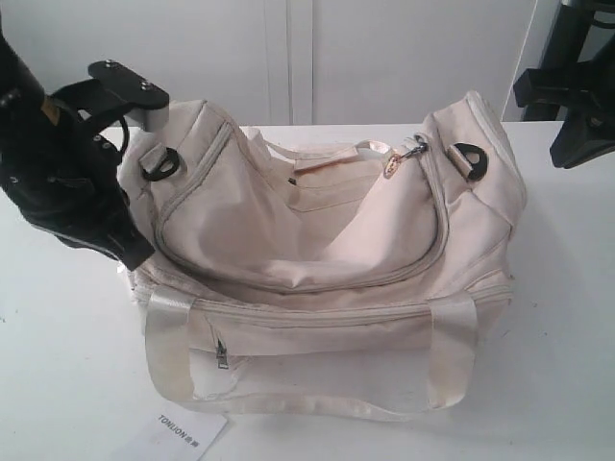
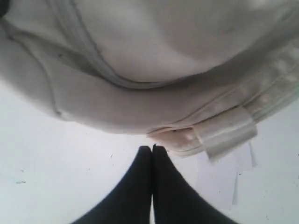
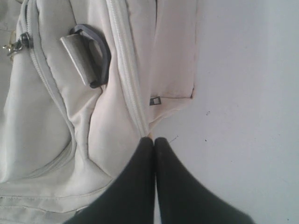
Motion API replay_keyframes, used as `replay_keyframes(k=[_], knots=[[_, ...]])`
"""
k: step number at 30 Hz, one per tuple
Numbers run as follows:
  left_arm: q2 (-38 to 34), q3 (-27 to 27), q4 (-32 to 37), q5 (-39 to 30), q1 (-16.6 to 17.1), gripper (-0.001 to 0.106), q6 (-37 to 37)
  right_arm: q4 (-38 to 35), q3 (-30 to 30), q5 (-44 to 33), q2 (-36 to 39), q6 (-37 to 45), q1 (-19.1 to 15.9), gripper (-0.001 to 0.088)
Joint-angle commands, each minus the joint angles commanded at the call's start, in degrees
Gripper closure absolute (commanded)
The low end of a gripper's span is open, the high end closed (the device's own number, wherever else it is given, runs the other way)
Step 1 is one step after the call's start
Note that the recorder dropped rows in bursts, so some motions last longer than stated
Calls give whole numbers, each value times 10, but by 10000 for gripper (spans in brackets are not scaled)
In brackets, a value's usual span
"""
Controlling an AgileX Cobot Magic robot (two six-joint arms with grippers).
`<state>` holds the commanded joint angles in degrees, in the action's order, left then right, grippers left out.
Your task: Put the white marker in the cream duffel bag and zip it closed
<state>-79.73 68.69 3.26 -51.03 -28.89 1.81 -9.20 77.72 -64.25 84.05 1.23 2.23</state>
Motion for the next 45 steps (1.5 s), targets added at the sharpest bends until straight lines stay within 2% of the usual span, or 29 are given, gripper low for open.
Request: replay_keyframes(k=[6, 10, 12, 14, 17, 20, 23, 28, 35, 45], knots=[[0, 0, 0, -12, 72, 1053, -14, 0, 0, 0, 0, 0, 0, 868], [0, 0, -5, -42, 164, 1053, -18, 0, 0, 1, 0, 0, 0, 868], [0, 0, -21, -51, 199, 1053, -31, 0, 0, 3, 0, 0, 0, 868], [0, 0, -43, -65, 221, 1053, -33, 0, 0, 1, 0, 0, 0, 868], [9, -14, -55, -63, 229, 1053, -39, 0, 0, 2, 0, 0, 0, 868], [41, -57, -62, -45, 229, 1053, -48, -2, 0, 2, 0, 0, 0, 868], [93, -116, -66, -37, 229, 1053, -48, -2, 0, 2, 0, 0, 0, 868], [188, -175, -71, -27, 229, 1053, -48, -2, 0, 3, 0, 0, 0, 868], [263, -190, -71, -30, 229, 1053, -47, -2, 0, 3, 0, 0, 0, 868], [271, -190, -71, -23, 229, 1053, -47, -2, 0, 3, 0, 0, 0, 868]])
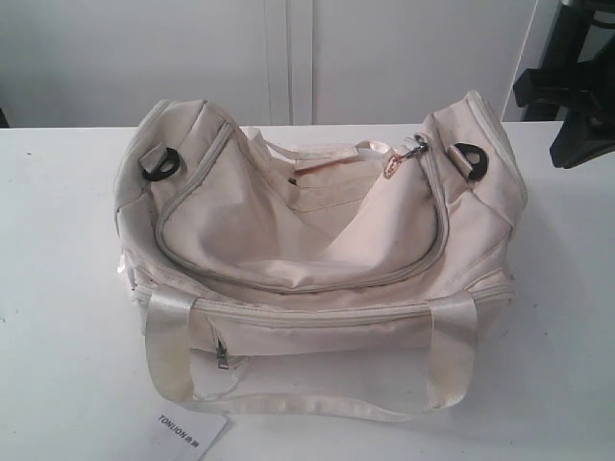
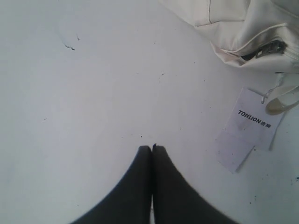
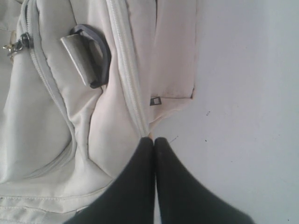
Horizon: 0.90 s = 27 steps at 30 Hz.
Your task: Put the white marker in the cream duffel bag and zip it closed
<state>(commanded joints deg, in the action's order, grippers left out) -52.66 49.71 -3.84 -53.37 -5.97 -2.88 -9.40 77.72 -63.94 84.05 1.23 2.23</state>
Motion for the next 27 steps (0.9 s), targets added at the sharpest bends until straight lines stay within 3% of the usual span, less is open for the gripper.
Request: replay_keyframes(k=[11, 14, 21, 27], knots=[[3, 0, 6, 4, 0, 1053, 1, 0, 0, 0, 0, 0, 0, 868], [26, -5, 8, 18, 17, 1053, 1, 0, 0, 0, 0, 0, 0, 868], [124, -72, 7, 80, 65, 1053, -1, 0, 0, 0, 0, 0, 0, 868], [221, -160, 11, 152, 76, 1053, 1, 0, 0, 0, 0, 0, 0, 868]])
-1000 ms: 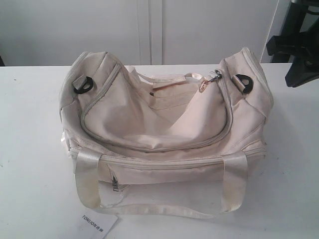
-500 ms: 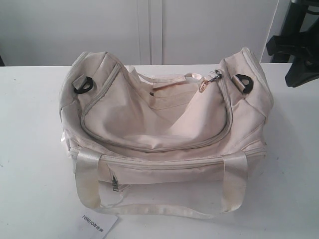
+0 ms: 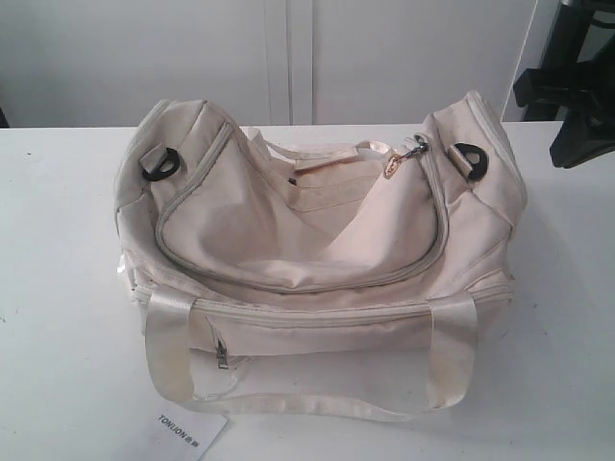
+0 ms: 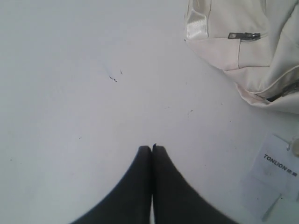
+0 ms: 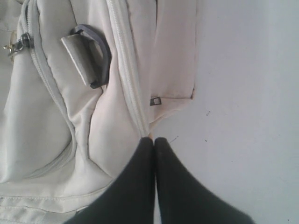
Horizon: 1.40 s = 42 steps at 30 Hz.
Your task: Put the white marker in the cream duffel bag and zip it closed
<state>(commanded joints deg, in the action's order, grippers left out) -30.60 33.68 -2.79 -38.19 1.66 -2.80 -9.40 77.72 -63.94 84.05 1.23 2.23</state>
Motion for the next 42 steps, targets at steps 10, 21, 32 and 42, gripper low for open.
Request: replay_keyframes(k=[10, 21, 32, 42], knots=[[138, -142, 3, 98, -1, 1053, 0, 0, 0, 0, 0, 0, 0, 868], [265, -286, 3, 221, -8, 1053, -2, 0, 0, 0, 0, 0, 0, 868], [306, -335, 3, 205, -53, 1053, -2, 0, 0, -1, 0, 0, 0, 868], [306, -337, 3, 191, -53, 1053, 1, 0, 0, 0, 0, 0, 0, 868]])
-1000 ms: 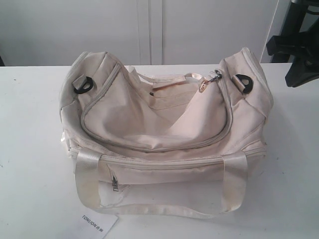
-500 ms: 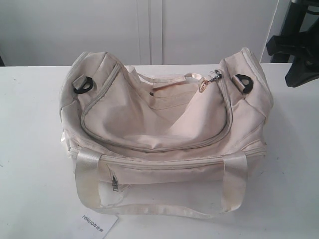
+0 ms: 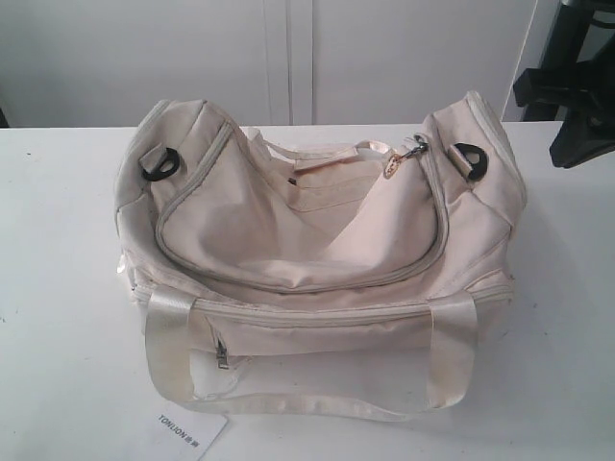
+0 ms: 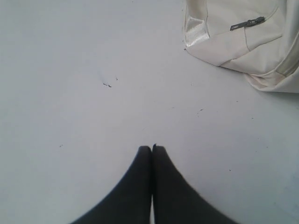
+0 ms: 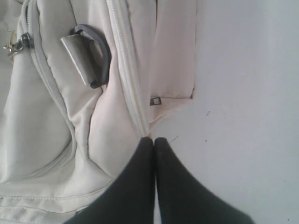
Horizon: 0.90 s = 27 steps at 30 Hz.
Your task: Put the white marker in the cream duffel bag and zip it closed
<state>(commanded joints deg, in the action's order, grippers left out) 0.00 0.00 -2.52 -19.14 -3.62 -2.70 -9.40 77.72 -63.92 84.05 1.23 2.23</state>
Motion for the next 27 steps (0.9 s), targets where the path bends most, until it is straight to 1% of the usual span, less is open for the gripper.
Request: replay_keyframes(k=[5, 9, 27], knots=[[0, 0, 0, 0, 0, 1053, 1, 0, 0, 0, 0, 0, 0, 868], [0, 0, 0, 0, 0, 1053, 23, 0, 0, 0, 0, 0, 0, 868], [0, 0, 0, 0, 0, 1053, 23, 0, 0, 0, 0, 0, 0, 868]])
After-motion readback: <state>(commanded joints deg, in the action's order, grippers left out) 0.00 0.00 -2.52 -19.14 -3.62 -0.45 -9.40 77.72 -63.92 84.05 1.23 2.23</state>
